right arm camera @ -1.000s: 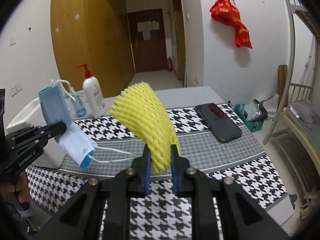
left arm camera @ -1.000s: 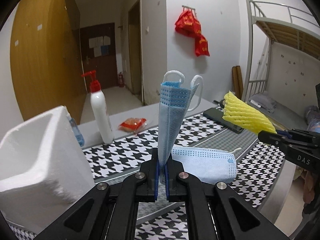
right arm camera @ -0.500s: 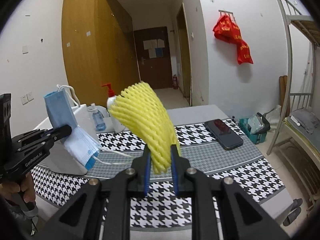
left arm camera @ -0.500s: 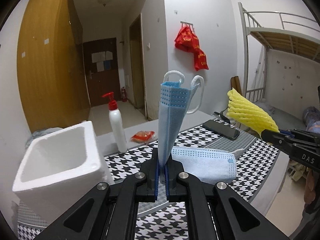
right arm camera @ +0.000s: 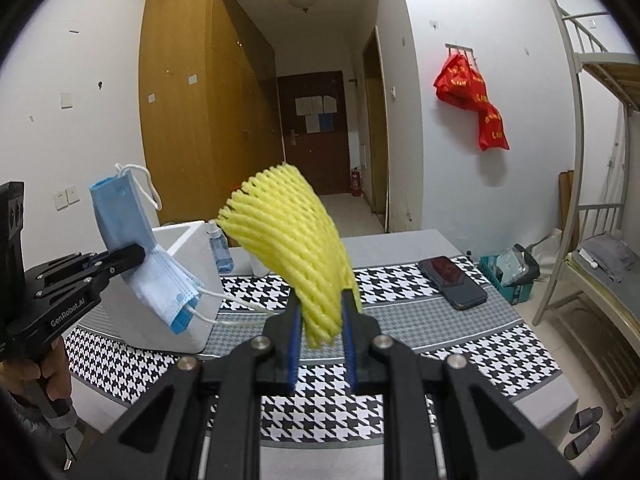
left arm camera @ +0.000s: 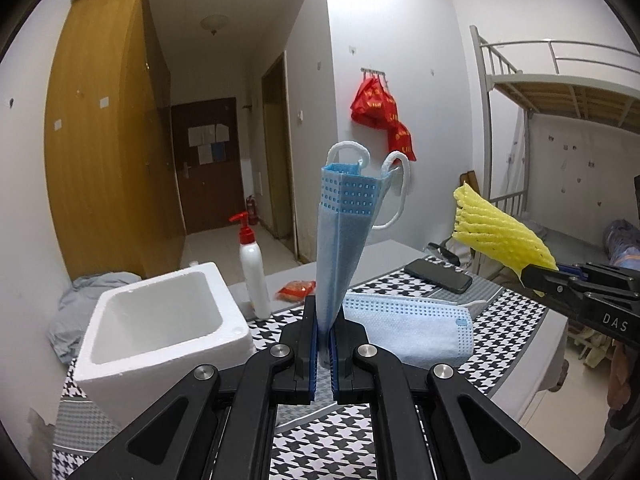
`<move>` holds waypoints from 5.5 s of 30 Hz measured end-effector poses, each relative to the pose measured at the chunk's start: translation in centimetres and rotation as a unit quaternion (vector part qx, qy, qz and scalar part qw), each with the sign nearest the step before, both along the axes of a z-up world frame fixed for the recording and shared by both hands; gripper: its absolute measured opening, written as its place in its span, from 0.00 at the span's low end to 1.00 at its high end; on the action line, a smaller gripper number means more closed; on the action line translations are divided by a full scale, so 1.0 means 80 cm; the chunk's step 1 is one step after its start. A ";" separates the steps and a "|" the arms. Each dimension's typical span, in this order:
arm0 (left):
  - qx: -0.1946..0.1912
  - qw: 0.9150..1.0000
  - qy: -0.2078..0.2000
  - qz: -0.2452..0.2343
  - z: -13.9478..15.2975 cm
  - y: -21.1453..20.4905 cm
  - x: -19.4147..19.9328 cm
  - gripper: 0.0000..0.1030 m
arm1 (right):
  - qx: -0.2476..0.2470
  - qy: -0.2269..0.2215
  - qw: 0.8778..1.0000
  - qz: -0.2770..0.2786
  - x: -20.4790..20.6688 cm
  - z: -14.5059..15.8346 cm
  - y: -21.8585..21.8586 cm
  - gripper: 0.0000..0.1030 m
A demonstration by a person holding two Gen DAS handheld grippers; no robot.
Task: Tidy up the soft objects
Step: 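Carry the yellow net with the right tool while the left tool carries the mask over the box, then open the right tool to drop the yellow foam net into the box, then open the left tool to drop the blue face mask into the box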
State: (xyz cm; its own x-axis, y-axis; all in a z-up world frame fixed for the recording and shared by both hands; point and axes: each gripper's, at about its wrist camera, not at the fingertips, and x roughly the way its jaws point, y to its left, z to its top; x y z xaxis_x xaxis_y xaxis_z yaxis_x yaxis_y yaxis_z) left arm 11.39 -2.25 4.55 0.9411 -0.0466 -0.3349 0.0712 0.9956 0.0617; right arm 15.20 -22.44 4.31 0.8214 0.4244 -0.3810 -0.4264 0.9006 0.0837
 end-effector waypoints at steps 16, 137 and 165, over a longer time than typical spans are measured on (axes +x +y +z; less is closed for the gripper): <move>-0.001 1.000 -0.024 0.017 0.014 0.008 -0.038 0.05 | 0.000 -0.024 1.000 0.008 -0.038 0.013 0.008 0.21; -0.042 0.966 -0.032 0.251 0.013 0.252 -0.092 0.05 | -0.037 0.031 0.983 0.178 0.083 0.001 0.309 0.97; -0.047 0.986 0.013 0.158 0.012 0.206 0.024 0.05 | -0.032 0.025 0.996 0.073 0.078 -0.009 0.194 0.99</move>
